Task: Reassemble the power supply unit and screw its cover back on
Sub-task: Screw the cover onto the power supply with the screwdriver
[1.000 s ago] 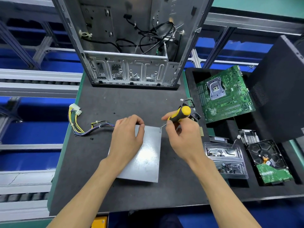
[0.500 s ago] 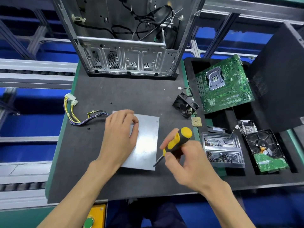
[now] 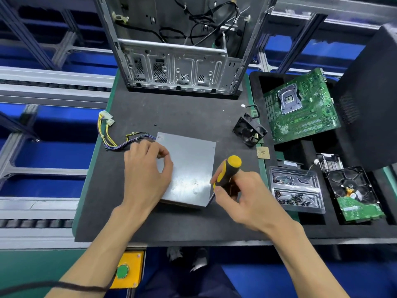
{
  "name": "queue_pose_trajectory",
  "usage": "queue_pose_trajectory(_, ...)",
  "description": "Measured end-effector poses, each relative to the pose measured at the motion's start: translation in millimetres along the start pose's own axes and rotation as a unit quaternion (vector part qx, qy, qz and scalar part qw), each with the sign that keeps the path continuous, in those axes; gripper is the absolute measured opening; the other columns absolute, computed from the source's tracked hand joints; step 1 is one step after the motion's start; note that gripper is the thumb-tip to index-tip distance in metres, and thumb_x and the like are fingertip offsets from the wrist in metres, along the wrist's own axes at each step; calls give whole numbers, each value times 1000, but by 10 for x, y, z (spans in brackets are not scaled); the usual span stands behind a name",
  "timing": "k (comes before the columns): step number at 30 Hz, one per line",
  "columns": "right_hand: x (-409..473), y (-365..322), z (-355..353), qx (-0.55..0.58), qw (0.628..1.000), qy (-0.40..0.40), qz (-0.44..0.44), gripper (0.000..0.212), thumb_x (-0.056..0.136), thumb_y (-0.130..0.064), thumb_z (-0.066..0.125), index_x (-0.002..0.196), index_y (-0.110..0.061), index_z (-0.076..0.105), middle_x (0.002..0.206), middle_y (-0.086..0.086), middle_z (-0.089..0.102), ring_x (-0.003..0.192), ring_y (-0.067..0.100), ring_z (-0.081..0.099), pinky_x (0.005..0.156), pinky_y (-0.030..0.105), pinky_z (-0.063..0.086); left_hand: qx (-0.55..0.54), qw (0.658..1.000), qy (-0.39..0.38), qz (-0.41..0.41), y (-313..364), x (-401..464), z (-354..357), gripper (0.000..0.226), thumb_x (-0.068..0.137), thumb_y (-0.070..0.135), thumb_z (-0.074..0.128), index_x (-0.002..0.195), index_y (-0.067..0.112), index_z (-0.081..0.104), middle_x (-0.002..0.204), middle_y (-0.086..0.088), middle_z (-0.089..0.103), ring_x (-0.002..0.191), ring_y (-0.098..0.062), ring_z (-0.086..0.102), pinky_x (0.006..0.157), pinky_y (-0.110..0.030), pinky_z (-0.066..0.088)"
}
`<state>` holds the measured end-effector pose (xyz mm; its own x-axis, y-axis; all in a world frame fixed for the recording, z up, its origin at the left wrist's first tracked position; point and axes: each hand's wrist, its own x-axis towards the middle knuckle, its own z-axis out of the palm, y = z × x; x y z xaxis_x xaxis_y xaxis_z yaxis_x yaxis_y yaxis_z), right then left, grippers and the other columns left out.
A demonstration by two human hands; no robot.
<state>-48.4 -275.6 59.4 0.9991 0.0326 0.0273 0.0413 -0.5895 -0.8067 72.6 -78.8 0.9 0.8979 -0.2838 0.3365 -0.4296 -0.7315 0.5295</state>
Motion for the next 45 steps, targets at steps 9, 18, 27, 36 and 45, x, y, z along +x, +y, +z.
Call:
queue_pose_trajectory(9,-124,24,-71,47,997,45,-46,15,91,-25,55,86,-39,51,94,-10,62,57,27,55,55,44,48,-34,997,-25,59,274,-172,97,9,87,7,70,89,14,64,93,3,58,89,-17,43,79,-26,23)
queue_pose_trajectory(18,-126,79,-20,56,997,41,-25,11,92,-27,54,90,-38,54,84,3,59,57,32,54,56,51,47,2,998,-22,59,376,-260,134,7,86,8,70,90,11,66,93,-3,57,89,-27,49,79,-29,26)
queue_pose_trajectory(27,-168,87,-25,51,998,36,-22,11,92,-21,54,94,-13,61,85,-17,58,59,34,57,57,50,50,15,997,-6,70,355,-280,159,3,88,11,67,90,10,65,93,-4,57,87,-28,49,79,-28,25)
queue_pose_trajectory(36,-168,67,-23,51,998,34,-29,10,92,-24,52,93,-19,60,84,-9,58,60,32,56,58,48,49,19,997,-1,75,332,-279,182,3,88,13,64,90,11,65,93,-3,58,88,-27,49,79,-28,24)
queue_pose_trajectory(45,-86,46,32,13,998,29,-53,11,94,-30,57,101,-35,63,80,0,64,62,25,56,58,39,49,23,997,3,75,317,-272,197,4,88,16,64,90,12,64,93,-3,57,87,-26,48,78,-29,25)
